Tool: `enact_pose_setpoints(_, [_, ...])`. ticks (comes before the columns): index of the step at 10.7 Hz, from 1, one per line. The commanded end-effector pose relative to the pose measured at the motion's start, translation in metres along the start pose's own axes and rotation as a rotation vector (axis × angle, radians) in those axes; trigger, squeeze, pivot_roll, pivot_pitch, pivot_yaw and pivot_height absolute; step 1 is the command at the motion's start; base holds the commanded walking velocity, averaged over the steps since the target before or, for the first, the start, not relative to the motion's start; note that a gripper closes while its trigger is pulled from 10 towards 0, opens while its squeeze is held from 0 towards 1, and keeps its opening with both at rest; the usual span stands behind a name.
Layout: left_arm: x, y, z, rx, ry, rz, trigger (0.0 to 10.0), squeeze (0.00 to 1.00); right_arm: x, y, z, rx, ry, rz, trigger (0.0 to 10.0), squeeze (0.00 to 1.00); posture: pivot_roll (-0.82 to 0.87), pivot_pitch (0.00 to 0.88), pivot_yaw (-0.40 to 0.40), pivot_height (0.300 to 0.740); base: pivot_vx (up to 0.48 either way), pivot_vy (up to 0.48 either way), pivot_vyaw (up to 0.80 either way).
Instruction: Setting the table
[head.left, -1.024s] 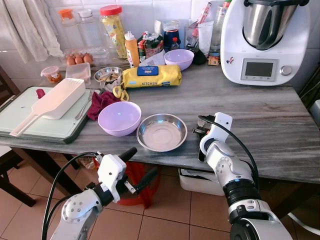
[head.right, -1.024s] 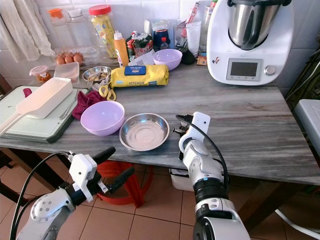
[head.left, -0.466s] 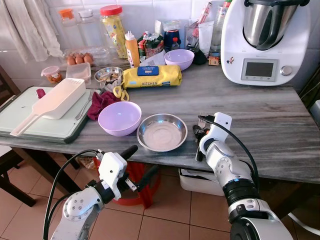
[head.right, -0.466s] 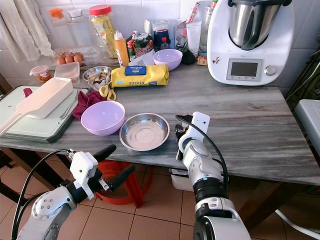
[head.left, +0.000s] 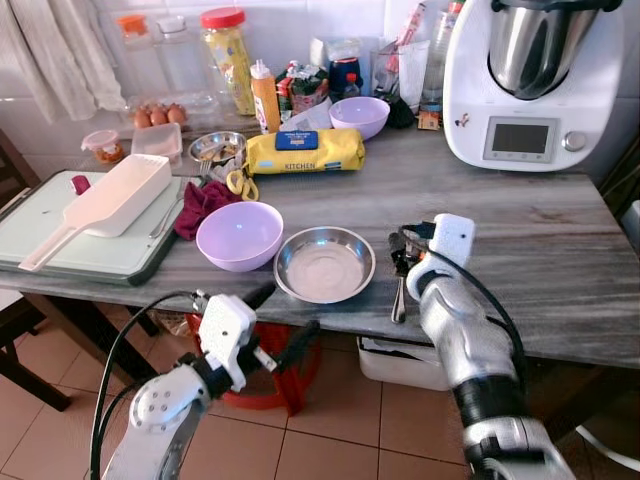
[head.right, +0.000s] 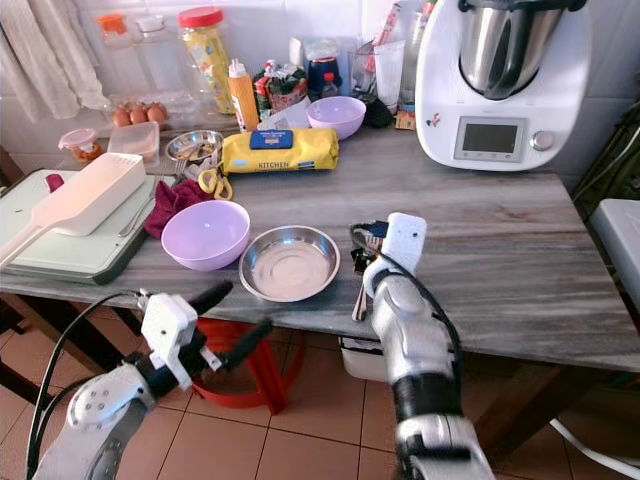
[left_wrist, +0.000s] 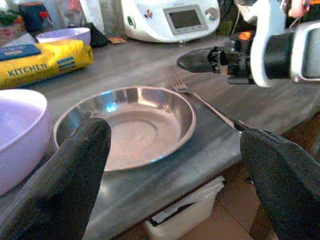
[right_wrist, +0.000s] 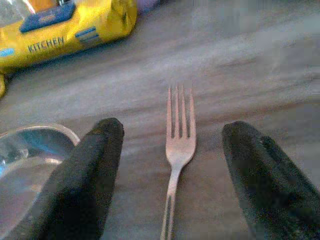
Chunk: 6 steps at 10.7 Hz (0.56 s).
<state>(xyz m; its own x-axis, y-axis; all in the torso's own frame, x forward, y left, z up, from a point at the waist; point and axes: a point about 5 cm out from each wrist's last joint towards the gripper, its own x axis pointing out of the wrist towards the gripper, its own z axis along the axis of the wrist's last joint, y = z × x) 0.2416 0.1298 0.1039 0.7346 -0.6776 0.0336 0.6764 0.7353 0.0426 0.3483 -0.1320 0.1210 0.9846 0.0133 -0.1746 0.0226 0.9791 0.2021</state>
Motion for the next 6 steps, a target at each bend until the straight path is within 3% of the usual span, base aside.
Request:
enact_pose_setpoints(1, [0.003,0.006,0.010,0.027,-0.019,0.015,10.0,0.00,-0.004,0.005,0.016,-0.040,-0.092,0.019,10.0,1.00,-0.02,0.000,0.078,0.740,0.000,0.000,0.00])
enact_pose_setpoints(3, [0.006,0.011,0.014,0.034,-0.033,0.047,10.0,0.00,-0.014,-0.005,0.031,-0.088,-0.192,-0.006,10.0,1.00,-0.03,0.000,0.082,0.740,0.000,0.000,0.00])
enact_pose_setpoints(6, [0.018,0.039,0.014,0.059,-0.017,0.323,10.0,0.00,-0.036,-0.021,0.033,-0.099,-0.262,-0.054,10.0,1.00,-0.04,0.000,0.086,0.740,0.000,0.000,0.00])
